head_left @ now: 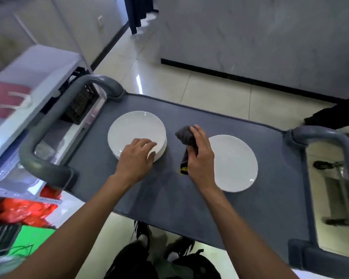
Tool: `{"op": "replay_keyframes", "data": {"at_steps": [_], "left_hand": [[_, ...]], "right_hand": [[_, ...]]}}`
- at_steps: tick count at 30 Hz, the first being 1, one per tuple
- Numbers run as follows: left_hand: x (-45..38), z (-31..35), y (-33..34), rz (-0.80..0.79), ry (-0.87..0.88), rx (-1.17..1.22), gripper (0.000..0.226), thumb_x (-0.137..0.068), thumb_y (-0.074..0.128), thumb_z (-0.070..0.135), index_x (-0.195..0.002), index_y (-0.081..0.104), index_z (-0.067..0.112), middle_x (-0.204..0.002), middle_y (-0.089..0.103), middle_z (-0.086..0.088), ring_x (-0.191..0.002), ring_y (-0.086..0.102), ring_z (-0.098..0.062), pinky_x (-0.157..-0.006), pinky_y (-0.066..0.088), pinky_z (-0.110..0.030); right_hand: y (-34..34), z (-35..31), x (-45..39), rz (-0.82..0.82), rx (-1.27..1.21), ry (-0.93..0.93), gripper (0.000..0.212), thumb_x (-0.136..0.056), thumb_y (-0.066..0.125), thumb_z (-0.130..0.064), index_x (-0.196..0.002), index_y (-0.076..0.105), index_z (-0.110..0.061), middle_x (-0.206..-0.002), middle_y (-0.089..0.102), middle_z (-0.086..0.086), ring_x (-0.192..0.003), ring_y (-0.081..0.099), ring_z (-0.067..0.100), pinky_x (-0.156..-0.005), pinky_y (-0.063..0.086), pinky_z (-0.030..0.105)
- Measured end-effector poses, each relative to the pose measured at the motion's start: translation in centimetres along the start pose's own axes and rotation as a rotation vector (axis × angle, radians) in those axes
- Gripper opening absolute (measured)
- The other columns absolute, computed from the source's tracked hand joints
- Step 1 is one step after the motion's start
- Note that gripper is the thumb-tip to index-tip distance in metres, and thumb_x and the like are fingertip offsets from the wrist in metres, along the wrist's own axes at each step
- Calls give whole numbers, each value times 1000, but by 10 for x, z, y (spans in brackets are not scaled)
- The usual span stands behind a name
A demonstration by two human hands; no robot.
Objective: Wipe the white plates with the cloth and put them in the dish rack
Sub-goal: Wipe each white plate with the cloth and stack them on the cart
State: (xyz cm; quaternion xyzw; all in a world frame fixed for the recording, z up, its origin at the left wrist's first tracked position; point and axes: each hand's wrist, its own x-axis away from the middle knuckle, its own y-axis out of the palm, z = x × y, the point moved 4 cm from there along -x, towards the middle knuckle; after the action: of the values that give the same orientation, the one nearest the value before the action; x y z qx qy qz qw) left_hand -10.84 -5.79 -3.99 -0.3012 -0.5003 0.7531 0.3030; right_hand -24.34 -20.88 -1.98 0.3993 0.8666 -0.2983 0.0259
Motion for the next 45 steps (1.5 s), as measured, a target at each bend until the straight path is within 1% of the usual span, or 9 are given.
{"op": "replay_keyframes", "data": {"at_steps": [7,11,13,17,25,31,35,40,45], "left_hand": [[-7,-94,-16,98,-345,129,36,-90,70,18,-124,69,8,-124,67,-11,-116,58,-34,-97,47,-44],[-17,-135,-14,16,-448,166,45,-90,69,25,-131,63,6,-130,63,-14,-120,55,-34,-102,44,-44],[-21,-146,-11,-22,-484,185,45,-89,69,29,-129,63,9,-126,62,-13,-116,56,-34,-98,46,-44],[-27,-161,-5,-72,-548,212,39,-87,71,33,-120,65,14,-116,63,-10,-104,59,-32,-88,50,-41],[-30,-171,7,-41,-563,296,33,-81,74,30,-110,66,17,-106,63,-1,-92,58,-23,-79,51,-36],[-34,-175,10,-30,-612,356,30,-78,80,28,-101,61,21,-99,60,3,-90,57,-20,-77,48,-35],[-35,-176,9,-53,-681,463,29,-77,81,22,-92,57,27,-91,62,10,-85,60,-13,-74,48,-31],[-39,-175,2,-69,-748,606,29,-75,80,16,-85,56,29,-83,64,14,-77,62,-3,-63,48,-21],[-42,-176,-1,-177,-780,682,26,-80,76,15,-93,55,24,-92,70,2,-85,67,-16,-73,58,-40]], "right_hand": [[56,-24,-21,-78,-44,-3,47,-98,54,6,-143,52,-6,-153,45,6,-140,41,14,-116,26,13],[85,-36,-34,-109,-34,-14,45,-99,53,4,-143,52,-6,-153,46,6,-140,42,17,-116,28,17],[99,-41,-40,-121,-22,-13,45,-100,52,3,-143,52,-7,-153,45,6,-140,41,16,-116,27,16],[127,-50,-52,-145,1,-12,45,-100,52,1,-145,51,-7,-154,43,5,-140,38,12,-115,24,12],[179,-51,-51,-261,30,17,48,-100,52,-1,-147,47,-7,-156,40,6,-146,34,17,-122,22,24],[196,-39,-46,-413,269,-41,52,-101,57,-21,-150,45,-13,-162,31,9,-152,23,25,-125,14,43],[198,-23,-38,-507,451,-83,57,-103,50,-29,-157,33,-19,-167,20,5,-155,11,23,-126,5,45],[205,-27,-38,-503,572,-248,62,-101,49,-29,-158,28,-17,-168,15,10,-155,13,26,-125,9,50],[206,-24,-37,-522,518,-245,61,-104,47,-33,-159,27,-17,-167,19,7,-154,19,25,-123,20,45]]}}
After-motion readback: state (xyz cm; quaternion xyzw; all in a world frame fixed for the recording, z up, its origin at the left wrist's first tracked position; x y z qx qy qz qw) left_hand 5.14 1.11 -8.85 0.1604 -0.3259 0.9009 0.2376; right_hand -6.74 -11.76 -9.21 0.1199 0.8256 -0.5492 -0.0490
